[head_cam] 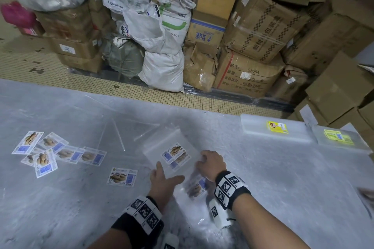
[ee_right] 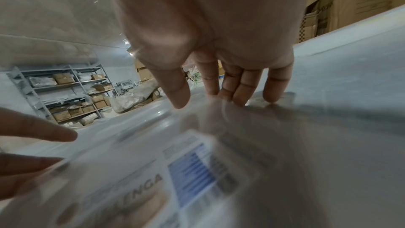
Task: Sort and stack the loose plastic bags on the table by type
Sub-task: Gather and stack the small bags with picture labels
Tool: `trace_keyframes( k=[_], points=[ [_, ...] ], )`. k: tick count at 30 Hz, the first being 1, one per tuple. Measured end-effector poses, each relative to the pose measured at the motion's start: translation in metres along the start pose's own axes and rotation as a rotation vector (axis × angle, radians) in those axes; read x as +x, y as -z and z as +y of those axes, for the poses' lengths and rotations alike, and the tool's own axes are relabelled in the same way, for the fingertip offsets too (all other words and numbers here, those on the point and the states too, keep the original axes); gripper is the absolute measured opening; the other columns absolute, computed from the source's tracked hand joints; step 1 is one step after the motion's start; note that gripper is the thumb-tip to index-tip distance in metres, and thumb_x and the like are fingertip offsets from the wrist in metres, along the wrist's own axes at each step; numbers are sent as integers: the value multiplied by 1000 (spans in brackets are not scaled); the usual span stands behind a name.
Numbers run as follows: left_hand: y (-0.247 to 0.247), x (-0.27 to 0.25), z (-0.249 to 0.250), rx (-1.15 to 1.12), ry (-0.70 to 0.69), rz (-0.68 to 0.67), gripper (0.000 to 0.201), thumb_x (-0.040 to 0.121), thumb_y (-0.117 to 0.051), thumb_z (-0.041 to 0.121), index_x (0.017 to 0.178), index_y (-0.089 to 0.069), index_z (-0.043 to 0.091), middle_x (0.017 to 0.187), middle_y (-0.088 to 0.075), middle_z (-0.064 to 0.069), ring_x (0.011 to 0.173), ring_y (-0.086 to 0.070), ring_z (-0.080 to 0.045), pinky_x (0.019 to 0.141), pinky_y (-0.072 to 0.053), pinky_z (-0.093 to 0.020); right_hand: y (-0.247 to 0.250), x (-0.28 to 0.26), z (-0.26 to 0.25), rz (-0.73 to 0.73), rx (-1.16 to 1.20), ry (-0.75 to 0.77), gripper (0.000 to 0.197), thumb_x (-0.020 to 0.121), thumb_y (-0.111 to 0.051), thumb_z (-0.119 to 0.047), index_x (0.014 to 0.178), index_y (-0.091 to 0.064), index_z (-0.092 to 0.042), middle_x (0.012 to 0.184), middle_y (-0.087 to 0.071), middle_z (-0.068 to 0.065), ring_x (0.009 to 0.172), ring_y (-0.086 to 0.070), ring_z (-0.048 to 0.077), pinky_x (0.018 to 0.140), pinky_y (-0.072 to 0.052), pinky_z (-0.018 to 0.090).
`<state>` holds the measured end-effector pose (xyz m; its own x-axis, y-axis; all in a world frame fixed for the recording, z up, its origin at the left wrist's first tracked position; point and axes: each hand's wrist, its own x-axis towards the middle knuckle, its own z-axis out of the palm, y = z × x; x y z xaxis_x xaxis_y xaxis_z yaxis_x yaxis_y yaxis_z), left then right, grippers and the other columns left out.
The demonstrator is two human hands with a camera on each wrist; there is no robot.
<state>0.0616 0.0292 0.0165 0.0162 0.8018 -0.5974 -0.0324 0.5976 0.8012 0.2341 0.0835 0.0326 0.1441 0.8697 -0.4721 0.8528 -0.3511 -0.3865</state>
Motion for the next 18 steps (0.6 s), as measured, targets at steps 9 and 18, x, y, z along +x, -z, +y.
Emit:
trace_keyframes(
  k=[9, 18],
  points=[
    [9, 1, -6, -189, -19, -47, 115, 65, -80, 18, 156, -9, 24, 163, -12, 1, 146, -23, -22, 113, -28, -39, -10, -1, 12, -25, 113, -102, 13, 68, -44, -30, 61, -32, -31, 83, -45, 5, 84, -48, 24, 80, -50, 39],
    [8, -1, -8, -267, -89, -95, 85, 88, -63, 0, 155, -12, 13, 162, -14, -6, 147, -20, -25, 114, -23, -39, -9, -18, 11, -11, 149, -2, 32, 75, -44, -23, 104, -57, -19, 103, -62, 3, 100, -57, 26, 91, -51, 39]
  ],
)
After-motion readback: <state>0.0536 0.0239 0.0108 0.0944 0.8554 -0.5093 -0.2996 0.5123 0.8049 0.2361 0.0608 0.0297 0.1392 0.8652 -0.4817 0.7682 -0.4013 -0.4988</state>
